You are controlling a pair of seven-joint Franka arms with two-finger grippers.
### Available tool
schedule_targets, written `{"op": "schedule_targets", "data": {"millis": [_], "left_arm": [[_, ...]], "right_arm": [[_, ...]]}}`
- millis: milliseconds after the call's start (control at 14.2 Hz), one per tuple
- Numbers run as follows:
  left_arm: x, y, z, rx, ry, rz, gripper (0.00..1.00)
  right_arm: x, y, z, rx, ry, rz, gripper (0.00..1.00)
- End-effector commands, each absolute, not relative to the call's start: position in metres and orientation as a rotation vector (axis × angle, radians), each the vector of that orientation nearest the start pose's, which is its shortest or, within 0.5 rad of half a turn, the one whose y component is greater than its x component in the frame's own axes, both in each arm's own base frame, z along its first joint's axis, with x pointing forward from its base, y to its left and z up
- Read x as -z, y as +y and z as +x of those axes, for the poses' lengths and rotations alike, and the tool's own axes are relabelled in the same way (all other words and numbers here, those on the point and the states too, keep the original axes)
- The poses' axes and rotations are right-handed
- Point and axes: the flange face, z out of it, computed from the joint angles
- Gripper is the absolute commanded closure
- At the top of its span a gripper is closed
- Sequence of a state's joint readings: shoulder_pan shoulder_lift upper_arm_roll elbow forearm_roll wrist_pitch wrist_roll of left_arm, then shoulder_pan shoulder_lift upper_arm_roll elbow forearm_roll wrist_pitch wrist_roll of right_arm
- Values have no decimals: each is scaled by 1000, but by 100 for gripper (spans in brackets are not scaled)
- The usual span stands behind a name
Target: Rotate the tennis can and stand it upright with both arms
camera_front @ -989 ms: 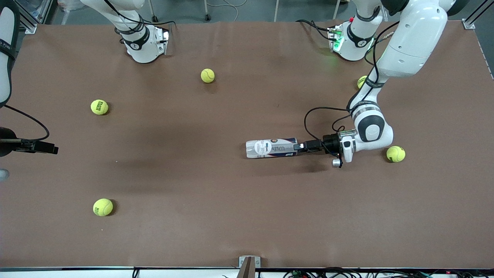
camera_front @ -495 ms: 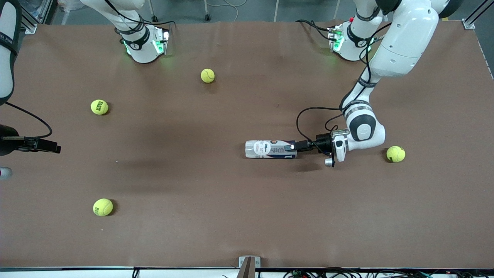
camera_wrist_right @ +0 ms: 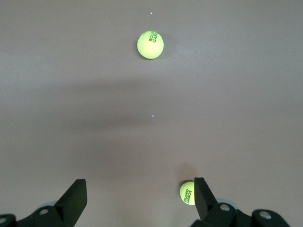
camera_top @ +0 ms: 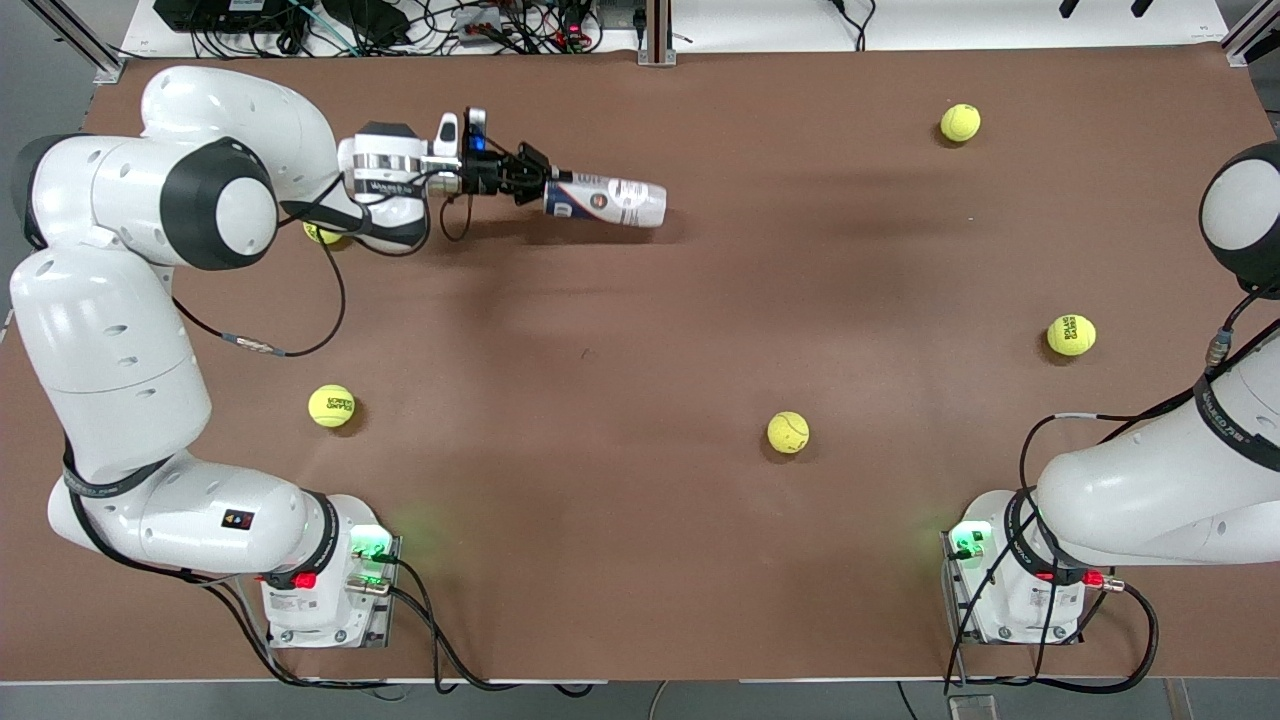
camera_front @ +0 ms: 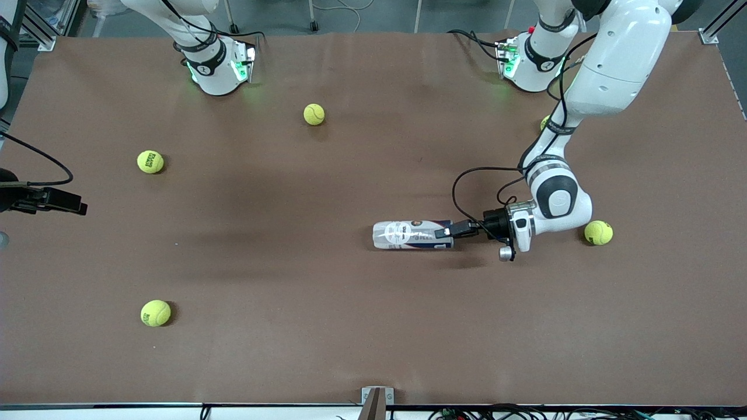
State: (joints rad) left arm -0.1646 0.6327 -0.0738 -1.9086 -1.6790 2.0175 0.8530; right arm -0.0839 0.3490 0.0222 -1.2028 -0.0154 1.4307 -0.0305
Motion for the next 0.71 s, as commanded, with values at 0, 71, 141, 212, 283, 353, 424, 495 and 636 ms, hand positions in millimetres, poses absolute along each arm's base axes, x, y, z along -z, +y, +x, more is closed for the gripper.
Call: {"op": "schedule_targets", "data": {"millis": [0,71,141,212,283,353,424,495,636], "left_arm": [[-224,-202,599,-27,190,1829,99],[-240,-202,601,-7,162,1865,99],[-253,-200,602,32,161,1914,99],[-270,-200,603,59,160,1958,99],[-284,-200,604,100,174,2004,99],[-303,-202,606,126,184,2042,99],[-322,-205,609,163,206,2096,99],[-341,-211,612,206,229,2169,99],[-377,-238,617,261,289,2334,99]], "right_arm": [[-581,-38,622,-261,60,-3152,0],[-578,-36,621,-284,60,-3160,0],[-579,-36,621,-277,57,-3162,0],[-580,-42,620,-273,78,-3153,0],[-581,-44,619,-268,87,-3152,0],[-584,-44,616,-263,87,-3153,0],[-587,-40,610,-248,78,-3154,0],[-590,-40,600,-215,76,-3156,0],[-584,-43,572,-154,77,-3152,0]]}}
